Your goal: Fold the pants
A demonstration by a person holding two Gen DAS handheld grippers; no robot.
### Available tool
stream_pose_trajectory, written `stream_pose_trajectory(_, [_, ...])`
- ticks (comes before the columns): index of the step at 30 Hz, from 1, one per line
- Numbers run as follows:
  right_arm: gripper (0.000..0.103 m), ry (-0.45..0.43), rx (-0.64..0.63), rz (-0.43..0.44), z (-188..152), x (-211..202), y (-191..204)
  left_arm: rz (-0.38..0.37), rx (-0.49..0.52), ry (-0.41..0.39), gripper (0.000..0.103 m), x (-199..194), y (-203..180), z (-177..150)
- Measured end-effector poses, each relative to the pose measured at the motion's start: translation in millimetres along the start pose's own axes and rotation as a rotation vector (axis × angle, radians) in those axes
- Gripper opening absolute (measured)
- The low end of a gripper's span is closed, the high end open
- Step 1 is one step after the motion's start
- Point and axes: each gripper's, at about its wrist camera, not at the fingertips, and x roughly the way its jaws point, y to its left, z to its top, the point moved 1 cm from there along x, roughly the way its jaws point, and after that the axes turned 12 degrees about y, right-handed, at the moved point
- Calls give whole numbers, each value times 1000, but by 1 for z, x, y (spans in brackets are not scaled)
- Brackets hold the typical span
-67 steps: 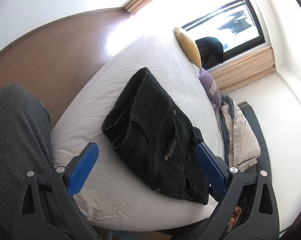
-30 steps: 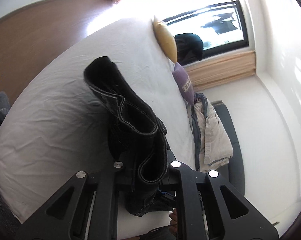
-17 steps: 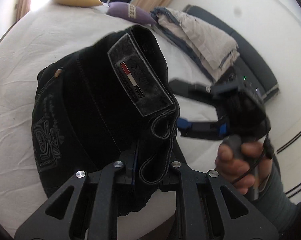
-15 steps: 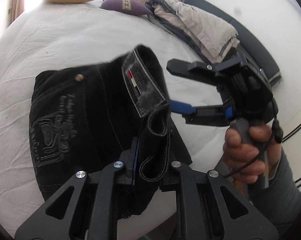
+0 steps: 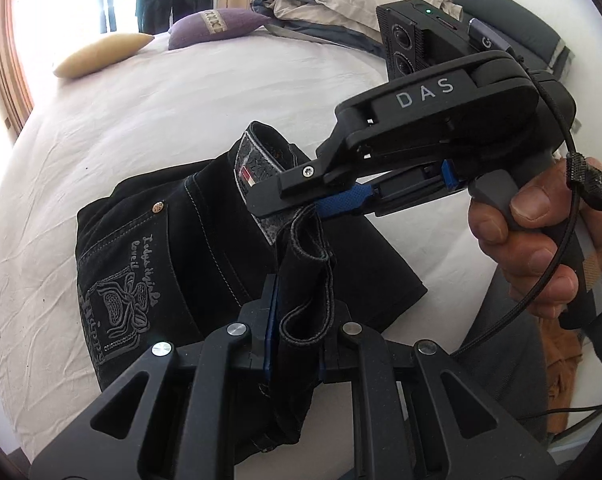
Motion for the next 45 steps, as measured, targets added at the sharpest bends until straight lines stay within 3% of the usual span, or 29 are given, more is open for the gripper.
stream_pose_trajectory(2, [22, 1, -8, -10, -1, -1, -1, 7, 11, 0, 13, 1, -1, -3])
stream_pose_trajectory(5, [16, -15, -15, -14, -2, -7, -5, 19, 29, -5, 13, 8, -5, -1])
stream_pose_trajectory(14, [14, -84, -68, -15, 0, -35, -6, 19, 74, -34, 13, 14, -28, 17])
stream_pose_trajectory(25, [13, -114, 55, 13, -5, -36, -77, 35, 151, 63, 14, 79, -61, 29])
stream_pose_trajectory(28, [14, -92, 89, 11, 1, -24, -94, 35, 155, 75, 22, 92, -64, 26])
stream_pose_trajectory(30, [15, -93, 100, 36, 4, -21, -102, -12, 139, 82, 31, 92, -63, 23])
stream_pose_trajectory(32, [18, -91, 111, 62, 3, -19, -108, -75, 127, 111, 33, 86, -59, 20])
stream_pose_trajectory(33, [19, -89, 114, 68, 2, -19, -108, -120, 127, 114, 45, 77, -57, 18])
stream_pose_trajectory(34, [25, -87, 118, 63, 1, -20, -107, -159, 126, 101, 50, 67, -53, 15])
stream_pose_trajectory(36, [34, -87, 121, 15, -5, -29, -97, -187, 109, 41, 53, 41, -39, 10])
stream_pose_trajectory(37, [45, -100, 114, -37, -8, -35, -90, -197, 92, 22, 53, 31, -29, 9])
stream_pose_trajectory(38, [47, -121, 109, -82, -12, -44, -83, -215, 58, 2, 53, 22, -16, 9])
stream_pose_trajectory(42, [47, -172, -5, 50, -27, -61, -46, -236, -113, -30, 53, 20, 40, 6])
stream_pose_trajectory(45, [47, -117, -74, 131, -34, -41, -26, -274, -205, 6, 53, 40, 71, -2])
